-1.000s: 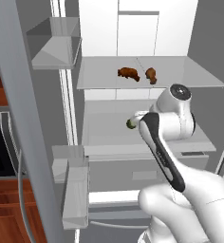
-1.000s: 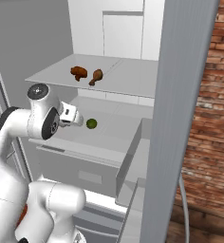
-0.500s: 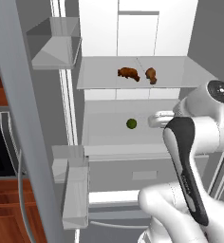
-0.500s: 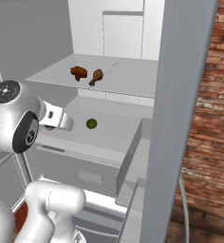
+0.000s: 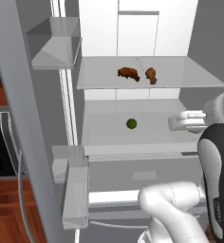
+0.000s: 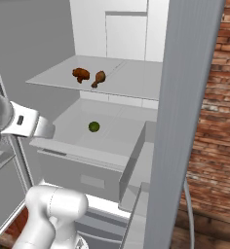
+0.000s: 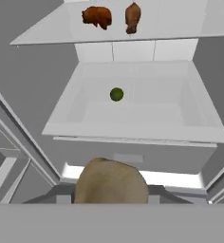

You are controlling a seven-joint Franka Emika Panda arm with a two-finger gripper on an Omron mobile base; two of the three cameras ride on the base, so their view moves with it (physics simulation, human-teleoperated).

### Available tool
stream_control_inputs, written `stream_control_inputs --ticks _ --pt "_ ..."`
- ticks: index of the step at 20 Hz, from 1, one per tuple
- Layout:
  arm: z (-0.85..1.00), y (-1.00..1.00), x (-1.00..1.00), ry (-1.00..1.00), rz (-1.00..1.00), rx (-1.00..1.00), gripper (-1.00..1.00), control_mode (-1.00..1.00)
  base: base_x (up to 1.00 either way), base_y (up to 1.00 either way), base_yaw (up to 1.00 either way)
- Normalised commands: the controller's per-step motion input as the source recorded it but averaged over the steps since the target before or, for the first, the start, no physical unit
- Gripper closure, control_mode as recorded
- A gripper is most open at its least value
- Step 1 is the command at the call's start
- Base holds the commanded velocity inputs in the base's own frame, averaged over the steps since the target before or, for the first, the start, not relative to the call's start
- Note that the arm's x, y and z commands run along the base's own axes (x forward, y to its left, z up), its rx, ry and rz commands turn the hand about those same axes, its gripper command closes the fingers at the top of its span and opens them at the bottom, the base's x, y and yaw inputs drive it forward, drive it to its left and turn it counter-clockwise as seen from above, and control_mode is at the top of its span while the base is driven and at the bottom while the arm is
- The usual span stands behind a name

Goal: Gather the lime and garlic from the fridge and place them on a tray on the dining counter. Then gather the chicken drumsticks from the fridge and place them on the other tray.

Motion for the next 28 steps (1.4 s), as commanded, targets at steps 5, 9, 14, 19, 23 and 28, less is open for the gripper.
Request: stream_control_inputs --ticks 5,9,14,19,23,28 --pt "0.33 0.0 -0.66 -0.02 0.0 0.0 1.0 -1.0 0.0 0.0 0.0" --pt "0.04 0.0 -0.22 -0.04 0.0 0.0 1.0 -1.0 0.0 0.0 0.0" --pt "0.0 0.0 0.0 0.0 0.0 0.0 1.0 1.0 0.15 -0.01 0.0" --pt "0.0 0.0 0.0 0.0 0.0 0.0 1.0 1.0 -0.41 -0.13 0.0" --pt "0.0 0.0 0.0 0.0 0.0 0.0 1.0 1.0 -1.0 -0.03 0.0" --pt "0.0 0.0 0.0 0.0 0.0 0.0 1.0 1.0 -1.0 -0.01 0.0"
